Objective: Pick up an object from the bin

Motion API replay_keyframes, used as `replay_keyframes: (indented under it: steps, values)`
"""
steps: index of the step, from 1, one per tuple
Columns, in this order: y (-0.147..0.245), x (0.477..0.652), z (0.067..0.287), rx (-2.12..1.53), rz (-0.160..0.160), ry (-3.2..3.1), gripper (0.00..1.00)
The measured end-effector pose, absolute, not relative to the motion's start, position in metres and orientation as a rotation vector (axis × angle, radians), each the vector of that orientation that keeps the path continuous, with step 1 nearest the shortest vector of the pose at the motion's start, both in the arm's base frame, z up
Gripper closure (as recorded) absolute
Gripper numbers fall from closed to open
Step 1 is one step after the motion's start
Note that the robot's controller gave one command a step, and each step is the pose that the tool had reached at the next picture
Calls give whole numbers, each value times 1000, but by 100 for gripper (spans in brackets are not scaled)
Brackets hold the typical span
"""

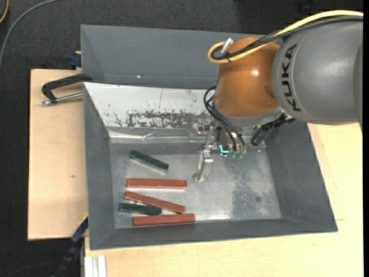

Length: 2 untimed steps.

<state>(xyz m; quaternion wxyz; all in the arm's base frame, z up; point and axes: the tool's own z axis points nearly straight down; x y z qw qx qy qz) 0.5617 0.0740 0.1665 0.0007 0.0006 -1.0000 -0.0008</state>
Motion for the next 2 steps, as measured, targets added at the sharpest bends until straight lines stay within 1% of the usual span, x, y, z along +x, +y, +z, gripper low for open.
replay_keyframes:
  steps: [1, 2]
  values:
    - [126, 553, 66, 159, -3, -3132, 0]
    - [124, 555, 71, 151, -3, -3139, 100]
